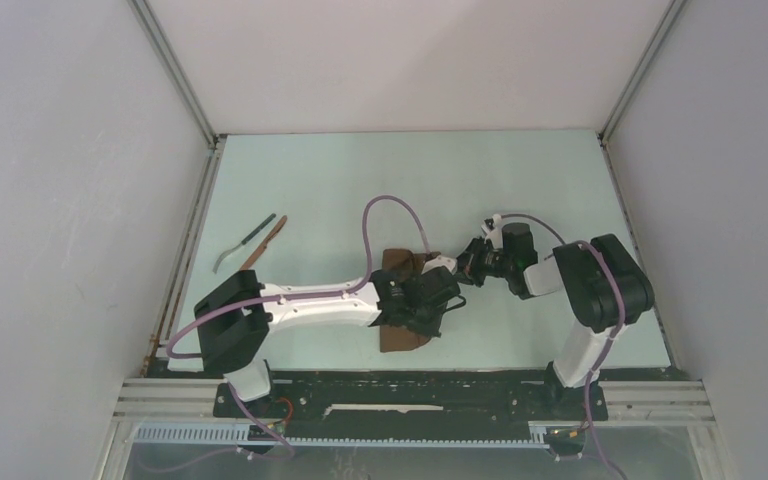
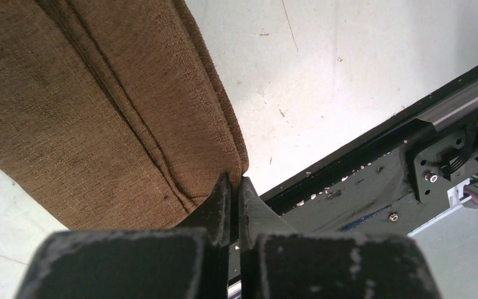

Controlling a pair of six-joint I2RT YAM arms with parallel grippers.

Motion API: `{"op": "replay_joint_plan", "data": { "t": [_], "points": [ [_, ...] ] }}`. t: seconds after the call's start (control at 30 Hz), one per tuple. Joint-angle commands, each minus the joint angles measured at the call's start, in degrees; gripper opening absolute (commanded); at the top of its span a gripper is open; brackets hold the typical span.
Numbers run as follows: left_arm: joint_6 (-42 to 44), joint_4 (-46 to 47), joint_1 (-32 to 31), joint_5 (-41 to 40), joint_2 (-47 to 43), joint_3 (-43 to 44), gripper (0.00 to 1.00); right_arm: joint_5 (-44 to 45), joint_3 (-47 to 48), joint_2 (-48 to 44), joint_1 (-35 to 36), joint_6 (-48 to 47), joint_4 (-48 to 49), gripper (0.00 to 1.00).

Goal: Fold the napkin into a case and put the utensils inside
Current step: Pick up the 2/3-rectangle-folded napkin from the center of the board, then fold the 2/3-rectangle-folded napkin at the center of the board.

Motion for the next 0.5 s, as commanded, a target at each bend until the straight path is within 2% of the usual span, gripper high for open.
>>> {"op": "replay_joint_plan", "data": {
  "t": [0.0,0.3,0.47],
  "points": [
    [0.17,6.79,0.72,2.52,-2.81,-2.33,0.0,3.29,4.37,-6.4,-0.31,-5.94,-10.24,0.0],
    [1.93,15.81,2.7,4.61,-2.02,-2.72,0.0,9.44,14.96,-10.71,-0.85,-17.97,-34.02,0.0],
    [0.87,23.31,3.35,6.1,-5.04,-10.8,0.0,12.66,19.13,-11.04,1.14,-19.29,-41.29,0.0]
  ]
}}
